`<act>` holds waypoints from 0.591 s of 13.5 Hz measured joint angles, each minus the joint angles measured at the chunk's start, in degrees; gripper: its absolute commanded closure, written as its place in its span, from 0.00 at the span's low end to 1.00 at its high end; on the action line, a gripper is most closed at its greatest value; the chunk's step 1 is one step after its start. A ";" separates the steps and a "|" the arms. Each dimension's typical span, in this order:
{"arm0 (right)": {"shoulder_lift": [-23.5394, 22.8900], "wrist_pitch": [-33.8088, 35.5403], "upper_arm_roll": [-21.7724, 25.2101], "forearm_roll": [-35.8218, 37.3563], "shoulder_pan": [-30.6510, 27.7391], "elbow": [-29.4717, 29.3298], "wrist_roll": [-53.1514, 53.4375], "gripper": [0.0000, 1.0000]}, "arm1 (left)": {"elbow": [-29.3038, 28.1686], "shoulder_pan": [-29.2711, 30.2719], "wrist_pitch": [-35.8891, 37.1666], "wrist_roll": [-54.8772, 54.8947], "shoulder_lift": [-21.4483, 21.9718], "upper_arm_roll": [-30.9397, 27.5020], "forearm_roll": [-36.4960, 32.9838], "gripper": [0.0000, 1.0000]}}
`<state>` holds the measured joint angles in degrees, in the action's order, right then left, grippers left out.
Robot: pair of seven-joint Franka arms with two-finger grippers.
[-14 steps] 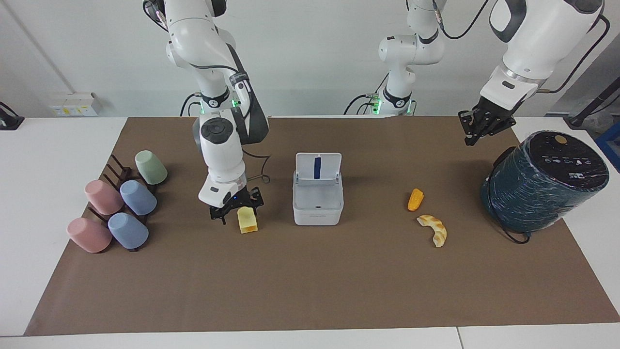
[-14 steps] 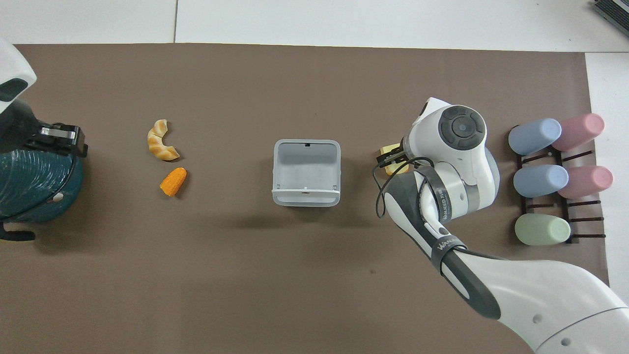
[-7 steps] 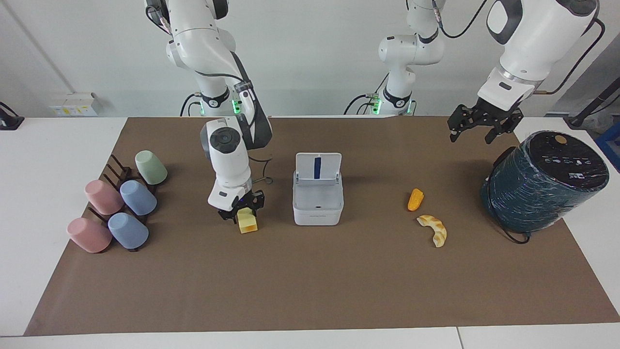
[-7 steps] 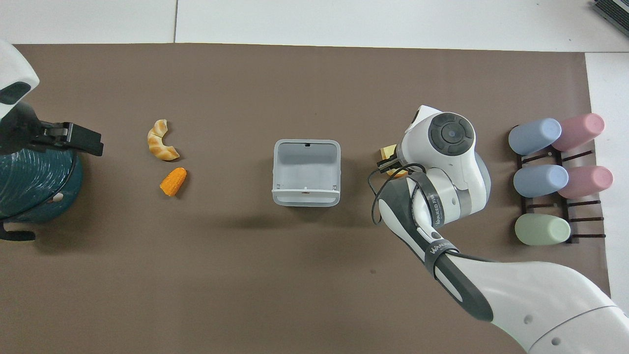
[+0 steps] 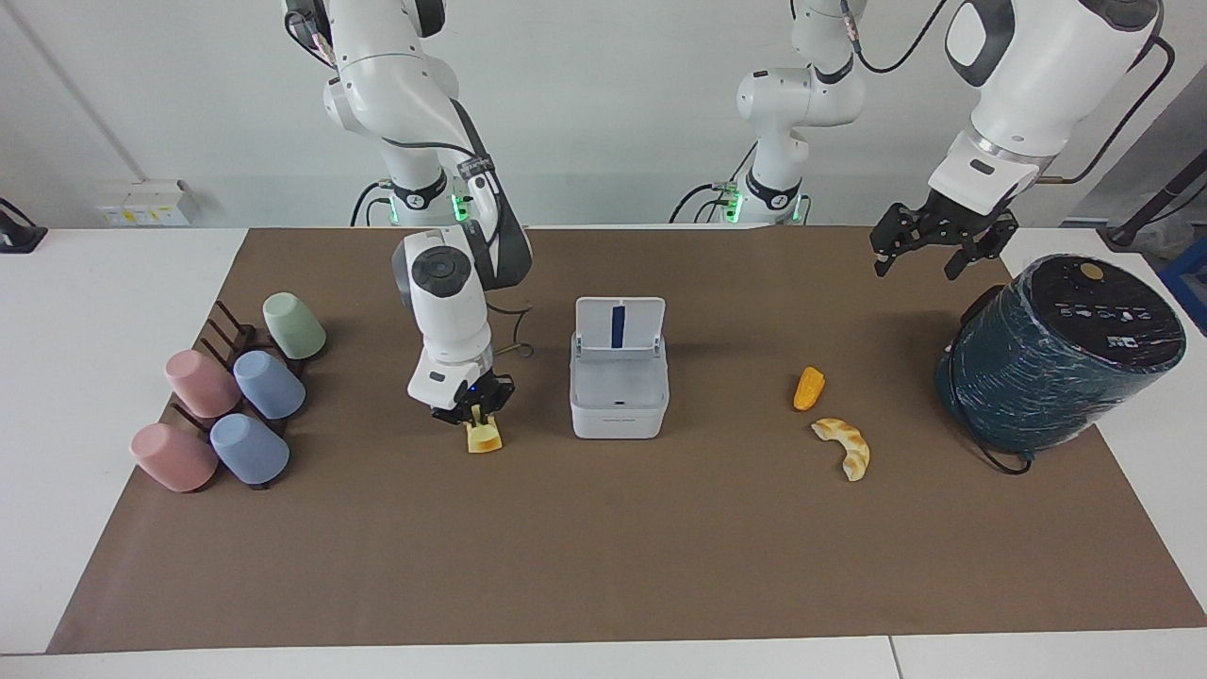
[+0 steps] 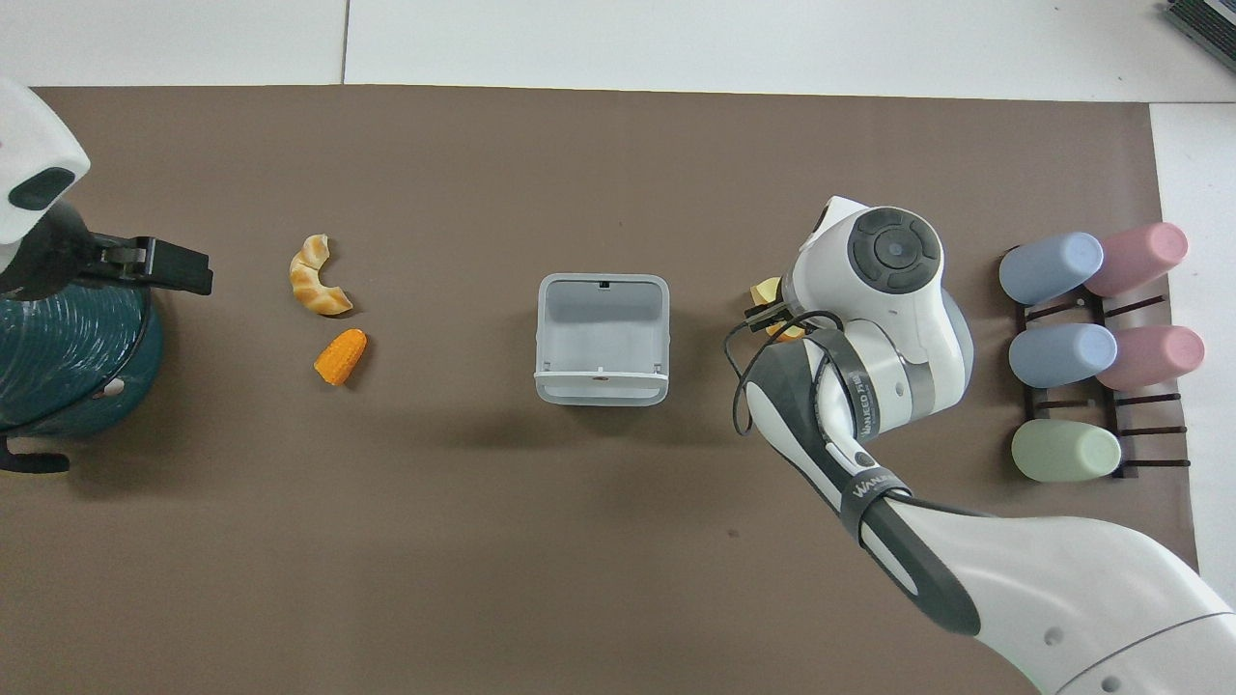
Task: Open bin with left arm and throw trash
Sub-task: 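Grasp the yellow block with the right gripper and lift it, then drop the yellow block into the bin while the left gripper grasps the orange piece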
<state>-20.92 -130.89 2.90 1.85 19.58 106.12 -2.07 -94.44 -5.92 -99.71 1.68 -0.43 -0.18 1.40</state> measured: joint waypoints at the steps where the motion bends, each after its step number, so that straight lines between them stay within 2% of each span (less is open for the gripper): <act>1: 0.86 1.64 0.02 -0.54 -0.09 -0.91 0.05 1.00 | -1.80 0.00 -1.85 0.00 0.41 0.01 0.00 0.00; 5: 5.55 7.73 0.02 -7.55 -0.40 -4.36 2.07 1.00 | -8.36 0.00 -9.70 0.00 0.01 0.14 -0.01 0.00; 8: 6.28 9.02 -0.12 -18.32 -0.08 -6.59 3.34 1.00 | -16.18 -0.03 -19.93 0.83 -0.96 0.62 -0.02 0.00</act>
<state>-14.64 -121.88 2.78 -16.47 19.50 99.54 1.28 -110.62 -5.95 -119.65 2.51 -1.40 0.44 1.38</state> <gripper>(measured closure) 0.938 0.000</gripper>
